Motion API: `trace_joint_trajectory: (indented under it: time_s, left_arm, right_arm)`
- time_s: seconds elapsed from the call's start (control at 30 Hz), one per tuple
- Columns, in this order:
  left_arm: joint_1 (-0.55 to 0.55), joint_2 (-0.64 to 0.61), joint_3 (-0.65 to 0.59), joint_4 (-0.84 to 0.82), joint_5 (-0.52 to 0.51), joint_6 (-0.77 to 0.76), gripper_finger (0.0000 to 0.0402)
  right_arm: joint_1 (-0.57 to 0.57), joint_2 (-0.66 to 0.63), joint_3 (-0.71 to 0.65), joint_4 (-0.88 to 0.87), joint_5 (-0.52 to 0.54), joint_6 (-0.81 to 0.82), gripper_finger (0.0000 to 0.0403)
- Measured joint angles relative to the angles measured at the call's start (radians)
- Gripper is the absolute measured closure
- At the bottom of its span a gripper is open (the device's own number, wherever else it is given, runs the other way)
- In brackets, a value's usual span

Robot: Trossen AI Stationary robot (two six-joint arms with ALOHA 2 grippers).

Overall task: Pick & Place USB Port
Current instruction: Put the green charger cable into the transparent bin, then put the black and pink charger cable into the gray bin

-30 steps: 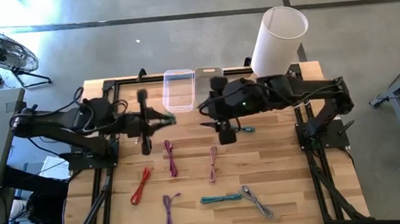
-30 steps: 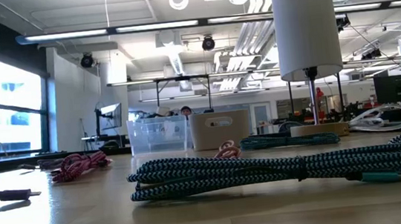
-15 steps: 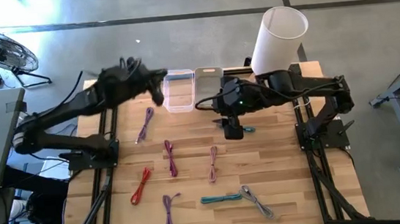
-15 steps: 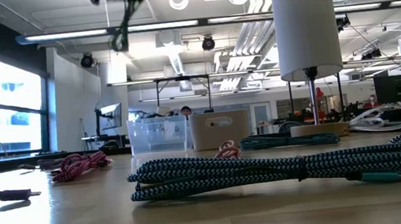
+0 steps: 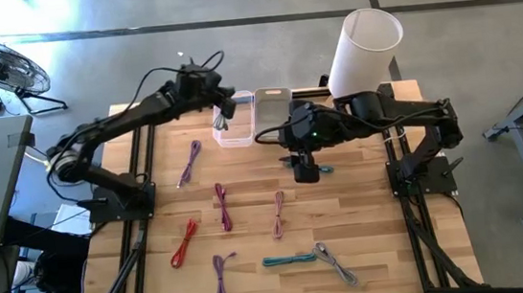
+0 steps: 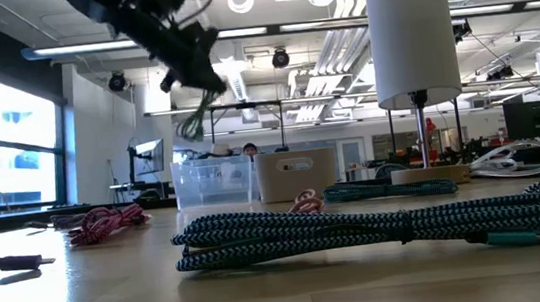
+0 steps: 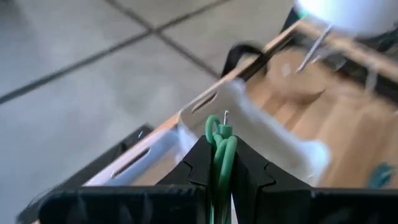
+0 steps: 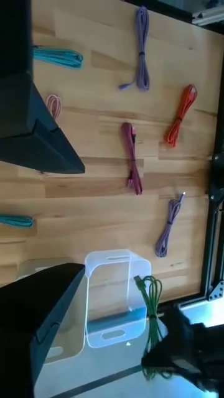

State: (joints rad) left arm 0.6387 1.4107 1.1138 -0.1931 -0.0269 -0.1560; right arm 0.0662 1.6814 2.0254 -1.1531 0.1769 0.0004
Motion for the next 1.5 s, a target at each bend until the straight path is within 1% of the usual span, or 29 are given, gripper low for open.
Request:
trace_joint_trajectory:
  time_s: [0.23,0.5,0.57,0.7,0.77,0.83,0.9,1.03,1.1,1.27,1.37,1.43,1.5]
  left_arm:
    - [0.004,0.089,0.0,0.019,-0.021,0.02,0.0375]
    - [0.004,0.148,0.0,0.011,-0.003,0.072,0.0375]
    - [0.005,0.154,0.0,0.011,-0.001,0.073,0.0356]
    - [0.02,0.155,0.0,0.01,0.033,0.074,0.0284]
    - [0.031,0.155,0.0,0.004,0.036,0.074,0.0256]
    - [0.032,0.155,0.0,0.005,0.045,0.073,0.0237]
    - [0.044,0.152,0.0,0.013,0.068,0.083,0.0227]
    - [0.067,0.124,0.0,0.063,0.156,0.092,0.0222]
    - [0.081,0.103,0.0,0.13,0.231,0.097,0.0222]
    - [0.097,0.045,0.0,0.388,0.489,0.1,0.0221]
    - [0.094,0.009,0.0,0.511,0.663,0.099,0.0221]
    - [0.094,-0.019,0.0,0.564,0.775,0.099,0.022]
    - [0.094,-0.055,0.0,0.569,0.881,0.099,0.0222]
  right_arm:
    - [0.0,0.0,0.0,-0.019,-0.005,0.003,0.0163]
    - [0.0,0.0,0.0,-0.025,-0.034,0.001,0.0163]
    - [0.0,0.0,0.0,-0.028,-0.034,-0.004,0.0163]
    - [0.0,0.0,0.0,-0.03,-0.034,-0.006,0.0163]
    - [0.0,0.0,0.0,-0.035,-0.036,-0.008,0.0163]
    - [0.0,0.0,0.0,-0.043,-0.041,-0.008,0.0164]
    - [0.0,0.0,0.0,-0.059,-0.041,-0.01,0.0166]
    - [0.0,-0.003,0.0,-0.176,-0.028,-0.047,0.0172]
    - [0.0,-0.011,0.0,-0.242,-0.023,-0.051,0.0175]
    - [0.0,-0.019,0.0,-0.401,0.028,-0.005,0.0183]
    - [0.0,-0.024,-0.006,-0.415,0.032,0.024,0.0187]
    - [0.0,-0.033,-0.008,-0.416,0.016,0.027,0.0187]
    - [0.0,-0.037,-0.008,-0.418,0.016,0.042,0.0186]
